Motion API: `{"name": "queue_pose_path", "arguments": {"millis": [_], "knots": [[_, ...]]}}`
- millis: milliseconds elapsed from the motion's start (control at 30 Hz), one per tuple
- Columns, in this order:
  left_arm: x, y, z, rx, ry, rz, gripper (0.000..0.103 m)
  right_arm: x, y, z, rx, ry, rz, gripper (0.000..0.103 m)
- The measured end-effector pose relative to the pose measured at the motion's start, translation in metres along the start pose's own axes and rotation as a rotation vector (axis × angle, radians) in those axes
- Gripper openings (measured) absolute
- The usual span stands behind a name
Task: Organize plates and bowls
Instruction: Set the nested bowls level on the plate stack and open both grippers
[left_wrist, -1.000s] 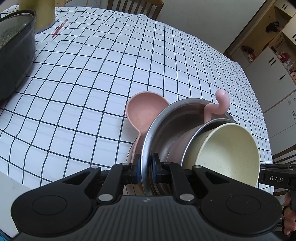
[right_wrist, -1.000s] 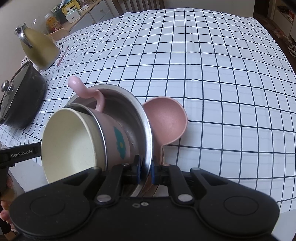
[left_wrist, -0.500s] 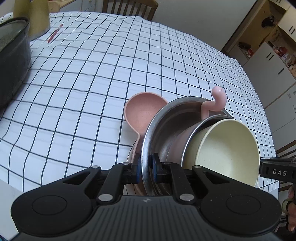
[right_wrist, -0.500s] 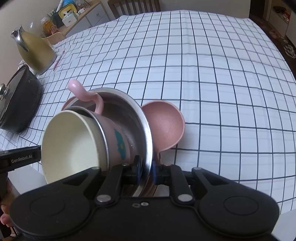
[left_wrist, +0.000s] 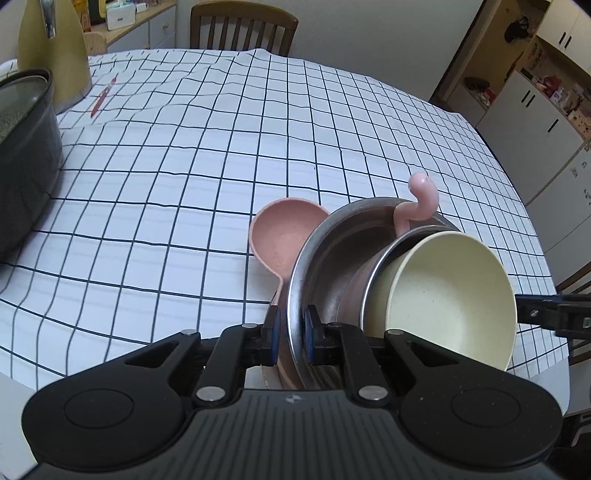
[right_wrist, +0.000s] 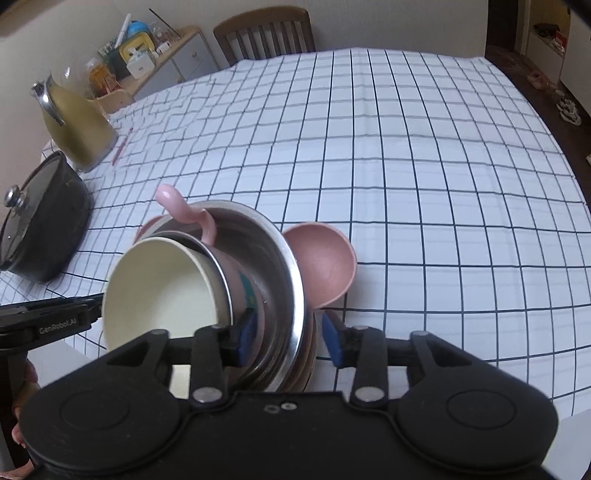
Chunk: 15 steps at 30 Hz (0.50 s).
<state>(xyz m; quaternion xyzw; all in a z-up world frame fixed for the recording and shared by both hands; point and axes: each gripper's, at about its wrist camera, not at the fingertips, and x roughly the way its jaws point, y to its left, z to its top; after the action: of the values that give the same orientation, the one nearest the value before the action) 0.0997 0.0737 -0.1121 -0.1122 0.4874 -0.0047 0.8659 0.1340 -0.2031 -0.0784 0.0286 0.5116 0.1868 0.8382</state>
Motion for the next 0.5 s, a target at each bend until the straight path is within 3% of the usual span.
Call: {"name": "queue_pose_path", "arguments": {"millis": [167,333,500], "knots": [[-0.009,-0.001,-0.005,0.015,-0.011,0.013,0.014,-0.014,0.003,-0.007,-0.024,-0.05,-0.008,0.057],[-0.022,-0.003,-0.012,0.007,-0.053,0.033,0.051,-0.025,0.007,-0.012,-0.046,-0.086,0.001,0.069],[-0.037,-0.01,-0.019,0.013,-0.082,0.059,0.054,-0.038,0.016,-0.018,-0.116,-0.126,0.011,0.078]]}}
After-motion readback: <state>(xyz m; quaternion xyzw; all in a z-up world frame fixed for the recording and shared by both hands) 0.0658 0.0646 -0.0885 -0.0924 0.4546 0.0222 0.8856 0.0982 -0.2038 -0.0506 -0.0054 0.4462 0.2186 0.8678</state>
